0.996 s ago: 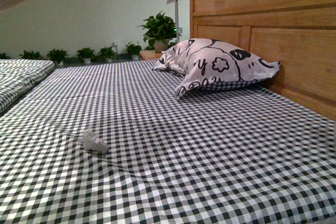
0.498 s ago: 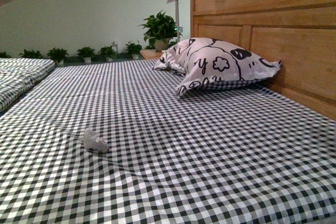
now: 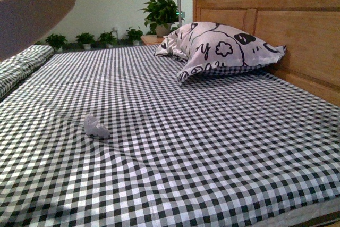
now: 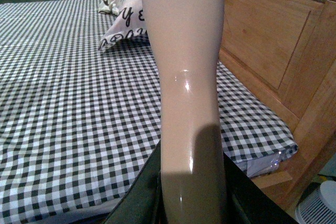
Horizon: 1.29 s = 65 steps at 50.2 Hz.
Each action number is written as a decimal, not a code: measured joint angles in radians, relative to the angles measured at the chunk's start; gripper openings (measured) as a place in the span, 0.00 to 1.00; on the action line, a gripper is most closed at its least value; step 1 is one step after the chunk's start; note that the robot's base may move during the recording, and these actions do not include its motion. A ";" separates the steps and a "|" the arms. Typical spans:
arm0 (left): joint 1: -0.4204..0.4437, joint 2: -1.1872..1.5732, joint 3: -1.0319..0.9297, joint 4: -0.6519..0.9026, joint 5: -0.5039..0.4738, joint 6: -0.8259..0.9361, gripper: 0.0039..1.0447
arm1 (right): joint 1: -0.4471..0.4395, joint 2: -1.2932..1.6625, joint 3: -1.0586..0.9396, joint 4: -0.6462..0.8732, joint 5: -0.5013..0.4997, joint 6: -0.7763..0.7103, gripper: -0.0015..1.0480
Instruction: Clean up trash
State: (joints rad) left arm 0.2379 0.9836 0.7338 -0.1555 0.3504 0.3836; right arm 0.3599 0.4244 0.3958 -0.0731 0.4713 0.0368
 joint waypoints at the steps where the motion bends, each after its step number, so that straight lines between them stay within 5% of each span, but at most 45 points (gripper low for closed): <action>1: 0.014 0.030 0.007 0.008 0.022 0.038 0.24 | 0.000 0.000 0.000 0.000 0.000 0.000 0.19; 11: 0.066 0.213 0.070 0.028 0.111 0.245 0.24 | 0.000 0.000 0.000 0.000 0.000 0.000 0.19; 29: 0.089 0.528 0.139 0.088 0.091 0.627 0.24 | 0.000 0.000 0.000 0.000 0.000 0.000 0.19; 65: 0.142 0.707 0.190 0.118 0.090 0.702 0.24 | 0.000 0.000 0.000 0.000 0.000 0.000 0.19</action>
State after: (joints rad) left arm 0.3798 1.6909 0.9241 -0.0376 0.4408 1.0855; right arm 0.3599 0.4244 0.3958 -0.0731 0.4713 0.0368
